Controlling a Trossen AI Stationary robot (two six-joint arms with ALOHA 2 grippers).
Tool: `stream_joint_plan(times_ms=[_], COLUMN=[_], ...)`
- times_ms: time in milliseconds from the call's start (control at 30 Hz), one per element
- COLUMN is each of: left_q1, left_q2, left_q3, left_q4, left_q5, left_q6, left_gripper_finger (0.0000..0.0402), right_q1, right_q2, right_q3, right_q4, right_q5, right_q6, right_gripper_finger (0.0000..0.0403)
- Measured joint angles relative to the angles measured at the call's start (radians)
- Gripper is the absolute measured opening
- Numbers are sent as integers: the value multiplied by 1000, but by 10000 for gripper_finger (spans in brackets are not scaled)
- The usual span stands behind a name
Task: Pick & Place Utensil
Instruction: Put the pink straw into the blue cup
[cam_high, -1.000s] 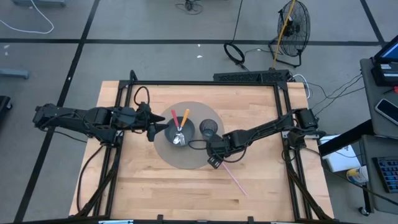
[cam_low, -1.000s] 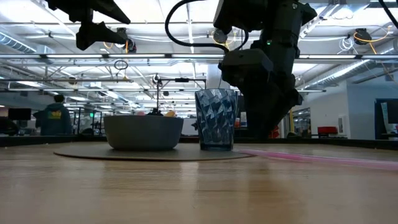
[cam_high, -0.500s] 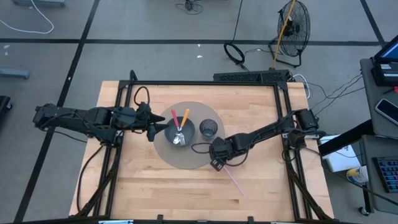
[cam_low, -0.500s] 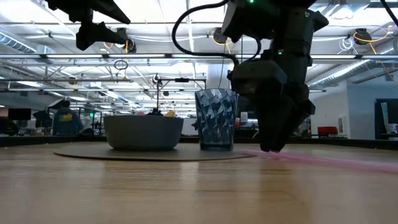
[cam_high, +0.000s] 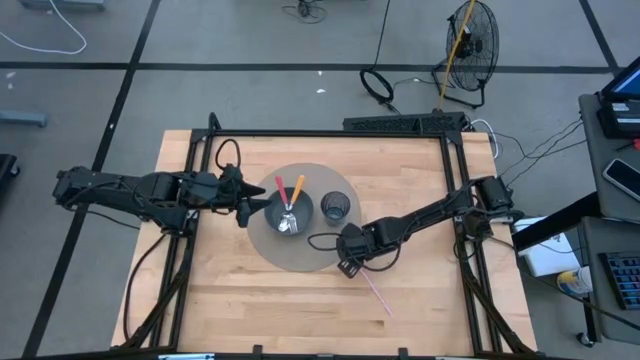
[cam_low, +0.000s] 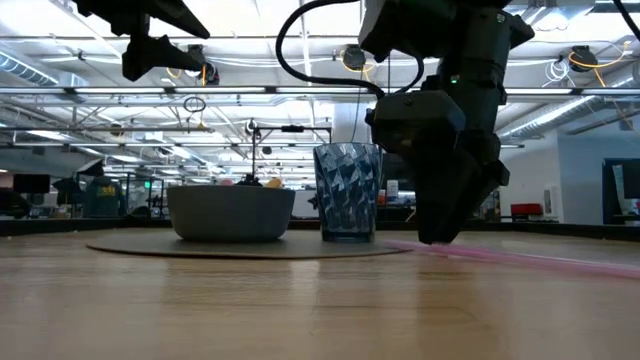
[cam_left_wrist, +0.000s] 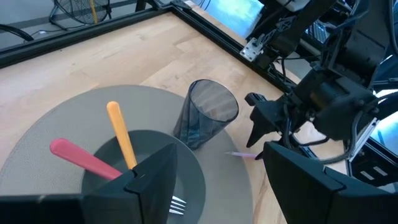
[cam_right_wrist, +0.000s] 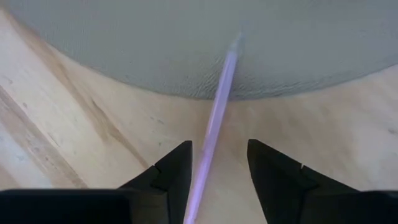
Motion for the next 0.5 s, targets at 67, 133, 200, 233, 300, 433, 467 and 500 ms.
stream_joint_plan(times_ms=[67, 133, 200, 233, 300, 433, 467, 500], left_q1=[0, 0, 0, 0, 0, 0, 0, 0], left_q2=[0, 0, 0, 0, 0, 0, 0, 0], left_q3=[0, 0, 0, 0, 0, 0, 0, 0], left_q4=[0, 0, -2, -2, -8, -18, -17, -17], left_q5=[0, 0, 0, 0, 0, 0, 0, 0], left_q6=[0, 0, 0, -1, -1, -3, -3, -3], left_gripper_finger=[243, 243, 243, 243, 243, 243, 243, 243], right_q1=[3, 7, 14, 18, 24, 29, 28, 28], right_q2=[15, 24, 43, 49, 50, 53, 53, 53], right_q3=[3, 4, 5, 5, 5, 3, 3, 3], right_q4=[-3, -12, -16, -25, -40, -85, -100, -111], right_q5=[-1, -18, -25, -24, -23, -4, -7, -7], right_q6=[7, 11, 13, 13, 14, 16, 15, 13], right_gripper_finger=[143, 138, 132, 129, 122, 96, 87, 77])
